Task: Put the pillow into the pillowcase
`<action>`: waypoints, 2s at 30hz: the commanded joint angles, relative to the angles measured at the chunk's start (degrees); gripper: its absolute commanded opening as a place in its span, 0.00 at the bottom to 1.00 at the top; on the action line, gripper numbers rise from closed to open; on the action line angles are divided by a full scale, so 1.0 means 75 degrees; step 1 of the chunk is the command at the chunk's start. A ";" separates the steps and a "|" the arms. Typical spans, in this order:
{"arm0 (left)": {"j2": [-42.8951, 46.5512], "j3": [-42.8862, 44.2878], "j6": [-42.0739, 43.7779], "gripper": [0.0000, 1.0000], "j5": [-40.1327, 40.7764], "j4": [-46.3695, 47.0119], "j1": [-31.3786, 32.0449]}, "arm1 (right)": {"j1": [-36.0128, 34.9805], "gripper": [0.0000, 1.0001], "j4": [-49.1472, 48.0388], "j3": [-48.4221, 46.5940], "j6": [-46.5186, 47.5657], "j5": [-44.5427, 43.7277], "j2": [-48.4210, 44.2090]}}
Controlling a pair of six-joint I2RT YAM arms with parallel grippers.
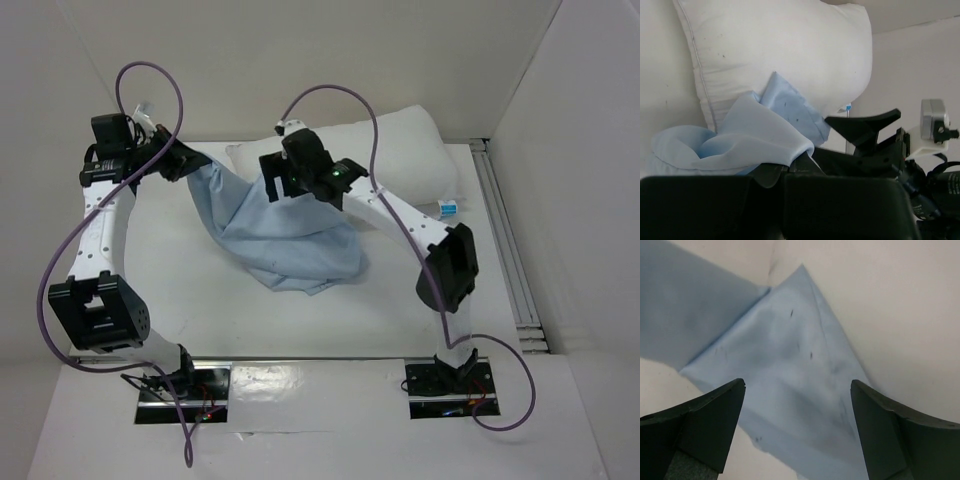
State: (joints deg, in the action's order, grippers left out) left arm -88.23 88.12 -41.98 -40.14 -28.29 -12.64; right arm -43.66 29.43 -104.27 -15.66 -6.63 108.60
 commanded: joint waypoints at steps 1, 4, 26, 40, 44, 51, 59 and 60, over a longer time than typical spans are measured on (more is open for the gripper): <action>0.0326 0.0052 0.0277 0.00 0.0160 0.0128 -0.0048 | 0.0056 0.94 0.0528 -0.1808 0.0821 -0.1011 0.0998; 0.0396 -0.0018 0.0277 0.00 0.0242 0.0128 -0.0048 | -0.0097 0.95 0.0751 -0.2842 0.1149 -0.1493 0.1925; 0.1227 0.0871 0.0206 0.00 -0.0014 -0.0130 -0.0189 | 0.0185 0.00 -0.0350 -0.0994 0.0904 -0.1962 -0.1806; 0.2551 0.3435 -0.0649 0.00 -0.1104 0.0386 -0.0493 | 0.0185 0.00 -0.0420 -0.0147 0.0658 -0.1788 -0.5372; 0.2705 0.4188 -0.0416 0.00 -0.0942 0.0094 -0.0494 | 0.0185 0.00 -0.0572 -0.0511 0.0729 -0.1530 -0.5679; 0.2904 0.5101 -0.0415 0.00 -0.0133 0.0093 -0.0494 | 0.0185 0.00 -0.0877 -0.1178 0.0811 -0.1529 -0.5972; 0.3021 0.5946 -0.0754 0.00 0.0804 0.0408 -0.0494 | 0.0185 0.00 -0.0514 -0.2655 0.0811 -0.1237 -0.5972; 0.3102 0.5946 -0.0755 0.00 0.0805 0.0490 -0.0494 | 0.0185 0.00 -0.0514 -0.2819 0.0811 -0.1237 -0.5879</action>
State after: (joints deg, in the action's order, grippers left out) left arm -65.76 131.44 -45.82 -37.74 -28.53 -15.99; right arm -42.39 27.05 -121.86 -9.98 -16.95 64.62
